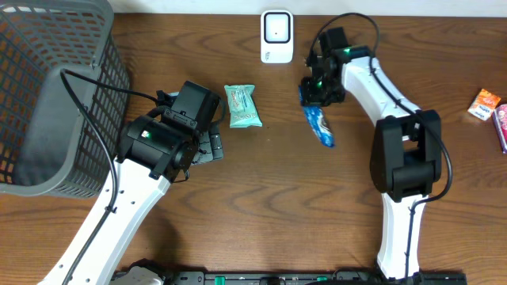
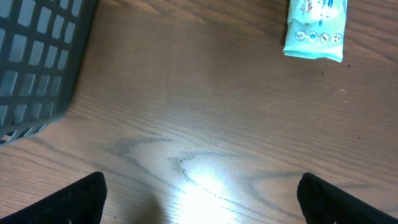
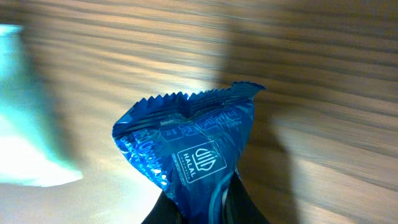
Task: Scan the item barcode
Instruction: 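Lower the Oreo pack right of the wipes pack and release it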
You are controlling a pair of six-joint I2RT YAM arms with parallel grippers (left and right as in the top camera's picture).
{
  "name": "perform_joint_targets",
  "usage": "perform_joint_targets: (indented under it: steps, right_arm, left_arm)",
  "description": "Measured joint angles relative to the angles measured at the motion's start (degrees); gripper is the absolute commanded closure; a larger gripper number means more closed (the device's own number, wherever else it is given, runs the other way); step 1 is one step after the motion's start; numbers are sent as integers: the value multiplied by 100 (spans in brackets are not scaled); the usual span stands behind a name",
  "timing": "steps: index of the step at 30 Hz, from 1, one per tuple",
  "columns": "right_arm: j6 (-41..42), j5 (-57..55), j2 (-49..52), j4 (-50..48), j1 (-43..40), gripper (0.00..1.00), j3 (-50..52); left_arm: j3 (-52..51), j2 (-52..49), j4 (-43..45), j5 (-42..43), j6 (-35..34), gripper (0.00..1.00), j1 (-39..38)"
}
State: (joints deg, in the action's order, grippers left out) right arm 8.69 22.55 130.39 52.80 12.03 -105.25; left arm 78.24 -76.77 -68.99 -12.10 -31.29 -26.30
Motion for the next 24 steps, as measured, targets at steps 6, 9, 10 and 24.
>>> perform_joint_targets:
  steps: [6, 9, 10, 24]
  right_arm:
    - [-11, 2236, 7, -485, -417, 99, 170]
    - [55, 3086, 7, -1023, -675, 99, 623]
    - [142, 3289, 7, -1222, -752, 99, 811]
    - [966, 3687, 46, -2170, -2264, 28, 1912]
  left_arm:
    - [0, 0, 2, 0, 0, 2, 0]
    - [0, 0, 2, 0, 0, 2, 0]
    - [0, 0, 2, 0, 0, 2, 0]
    - [0, 0, 2, 0, 0, 2, 0]
